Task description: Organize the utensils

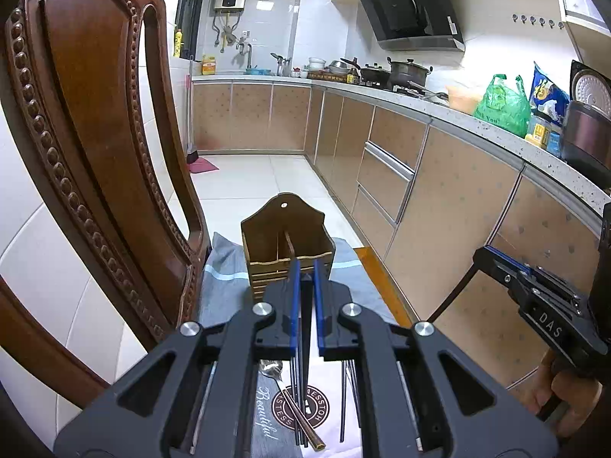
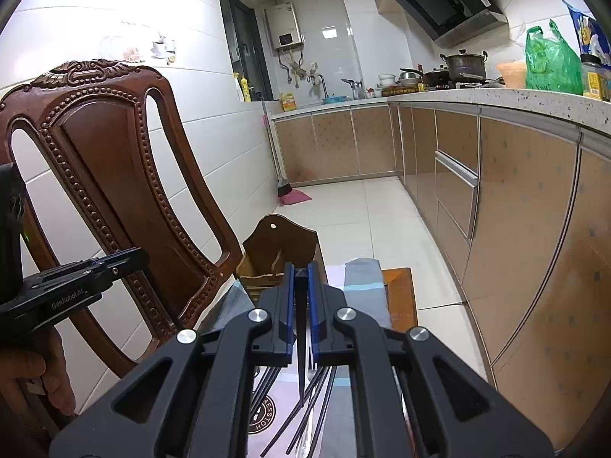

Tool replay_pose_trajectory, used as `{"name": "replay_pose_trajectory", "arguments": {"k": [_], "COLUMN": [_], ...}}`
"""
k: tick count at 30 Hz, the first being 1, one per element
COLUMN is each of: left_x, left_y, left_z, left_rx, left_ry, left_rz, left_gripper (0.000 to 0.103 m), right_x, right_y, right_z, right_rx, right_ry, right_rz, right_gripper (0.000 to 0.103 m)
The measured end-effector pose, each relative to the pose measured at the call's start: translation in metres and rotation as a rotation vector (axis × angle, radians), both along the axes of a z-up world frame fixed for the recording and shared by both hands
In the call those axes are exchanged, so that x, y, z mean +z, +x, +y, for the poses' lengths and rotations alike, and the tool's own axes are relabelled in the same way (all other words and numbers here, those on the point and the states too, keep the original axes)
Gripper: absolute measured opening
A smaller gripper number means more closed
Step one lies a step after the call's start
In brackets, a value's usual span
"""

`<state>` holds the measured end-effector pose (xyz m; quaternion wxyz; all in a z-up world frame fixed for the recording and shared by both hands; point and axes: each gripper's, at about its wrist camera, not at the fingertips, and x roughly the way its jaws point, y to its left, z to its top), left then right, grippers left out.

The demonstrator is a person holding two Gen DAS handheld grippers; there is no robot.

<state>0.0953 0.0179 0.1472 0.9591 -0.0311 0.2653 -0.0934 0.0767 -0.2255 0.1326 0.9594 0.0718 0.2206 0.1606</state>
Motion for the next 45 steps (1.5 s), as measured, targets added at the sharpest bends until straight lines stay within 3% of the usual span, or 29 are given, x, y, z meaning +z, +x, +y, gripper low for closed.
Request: {"name": "replay_pose_trajectory", "arguments": {"k": [8, 13, 18, 23, 30, 36, 38, 39, 40, 41, 45], "left_x": [0.001, 0.013, 0.019, 0.022, 0.02, 0.016, 0.015, 0.015, 0.015, 0.015, 0.015], "left_y": [0.001, -0.005, -0.006, -0.005, 0.001, 0.006, 0.008, 0.007, 0.007, 0.009, 0.01], "left_z": [0.004, 0.02, 0.039, 0.062, 0.081, 0.081, 0.079, 0.079, 0.079, 0.078, 0.076], "left_rx": [0.004, 0.005, 0.03, 0.056, 0.072, 0.065, 0.063, 0.063, 0.063, 0.064, 0.064], "left_ry": [0.003, -0.03, -0.049, -0.081, -0.104, -0.099, -0.098, -0.098, -0.097, -0.095, -0.098], "left_rz": [0.001, -0.031, -0.055, -0.071, -0.071, -0.057, -0.053, -0.051, -0.049, -0.047, -0.042], "left_gripper": [0.007, 0.007, 0.007, 0.007, 0.006, 0.006, 0.006, 0.007, 0.007, 0.006, 0.006], "right_x": [0.0, 0.027, 0.069, 0.087, 0.055, 0.016, 0.01, 0.008, 0.006, 0.007, 0.005], "right_y": [0.003, 0.012, 0.052, 0.099, 0.163, 0.191, 0.19, 0.186, 0.179, 0.166, 0.105], "right_z": [0.007, 0.021, 0.048, 0.07, 0.09, 0.084, 0.082, 0.079, 0.075, 0.067, 0.035], "right_rx": [0.005, -0.007, -0.04, -0.112, -0.184, -0.182, -0.166, -0.168, -0.173, -0.187, -0.177], "right_ry": [-0.012, -0.016, -0.045, -0.058, -0.052, 0.04, 0.026, 0.017, 0.019, 0.03, 0.077], "right_rz": [0.004, -0.049, -0.128, -0.188, -0.179, -0.059, -0.042, -0.042, -0.051, -0.072, -0.083], "right_gripper": [0.007, 0.007, 0.007, 0.007, 0.007, 0.008, 0.014, 0.033, 0.059, 0.075, 0.087]}}
